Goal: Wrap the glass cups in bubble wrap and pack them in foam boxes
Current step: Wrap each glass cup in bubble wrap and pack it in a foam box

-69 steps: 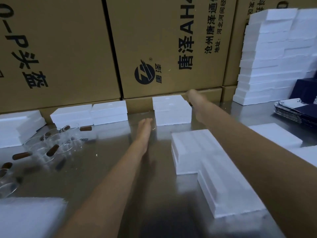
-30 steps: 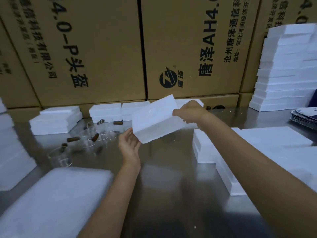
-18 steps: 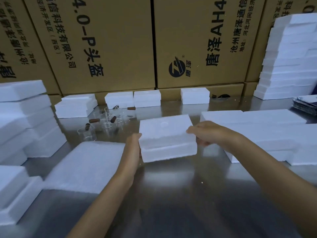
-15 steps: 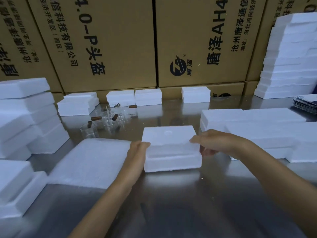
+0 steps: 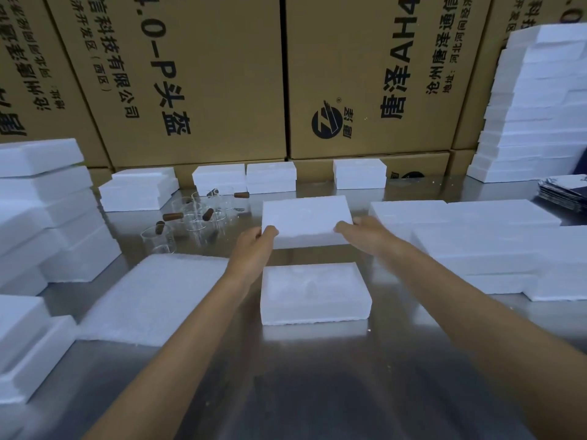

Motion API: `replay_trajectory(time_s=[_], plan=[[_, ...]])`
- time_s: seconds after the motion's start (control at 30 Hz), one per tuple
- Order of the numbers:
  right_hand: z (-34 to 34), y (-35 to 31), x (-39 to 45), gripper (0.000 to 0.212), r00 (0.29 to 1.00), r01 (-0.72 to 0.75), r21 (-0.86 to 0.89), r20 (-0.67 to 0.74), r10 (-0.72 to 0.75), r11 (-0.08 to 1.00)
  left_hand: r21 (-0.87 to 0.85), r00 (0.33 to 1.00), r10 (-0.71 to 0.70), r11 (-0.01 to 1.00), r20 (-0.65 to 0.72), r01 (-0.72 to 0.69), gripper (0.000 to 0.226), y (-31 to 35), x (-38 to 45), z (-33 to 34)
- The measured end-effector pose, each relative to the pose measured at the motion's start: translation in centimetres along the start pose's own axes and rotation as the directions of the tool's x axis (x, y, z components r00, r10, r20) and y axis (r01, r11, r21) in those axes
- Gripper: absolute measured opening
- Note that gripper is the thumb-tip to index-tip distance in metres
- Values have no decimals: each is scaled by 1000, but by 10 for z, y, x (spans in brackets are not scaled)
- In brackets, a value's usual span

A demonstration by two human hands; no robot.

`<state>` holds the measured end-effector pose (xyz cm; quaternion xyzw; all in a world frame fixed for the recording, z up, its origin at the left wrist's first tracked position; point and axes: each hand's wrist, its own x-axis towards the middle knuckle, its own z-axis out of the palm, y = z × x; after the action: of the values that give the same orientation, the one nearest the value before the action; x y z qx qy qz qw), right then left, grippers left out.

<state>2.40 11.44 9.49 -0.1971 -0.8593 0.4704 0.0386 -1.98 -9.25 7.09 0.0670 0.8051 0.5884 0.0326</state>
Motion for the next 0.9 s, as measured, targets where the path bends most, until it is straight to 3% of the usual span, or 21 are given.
replay_trajectory(time_s=[0.13,0.43,0.63,0.8,0.9], plan=[[33,25,20,37,998,-61,115,-23,64,991,-33,998,-49,998,-35,48,8,-29,17,21],[53,39,57,18,985,-14,115,-171,34,993,75,989,-11,997,-147,22,21,-46,55,32],[53,31,91,41,977,-33,111,-205,55,993,121,984,-13,992,-176,35,48,-43,87,35],[53,29,111,25,969,-6,366,-228,96,931,134,984,49,991,-174,-26,47,-39,108,24],[48,41,118,24,967,-56,471,-195,166,880,300,965,132,952,-226,-60,42,-45,124,-8]])
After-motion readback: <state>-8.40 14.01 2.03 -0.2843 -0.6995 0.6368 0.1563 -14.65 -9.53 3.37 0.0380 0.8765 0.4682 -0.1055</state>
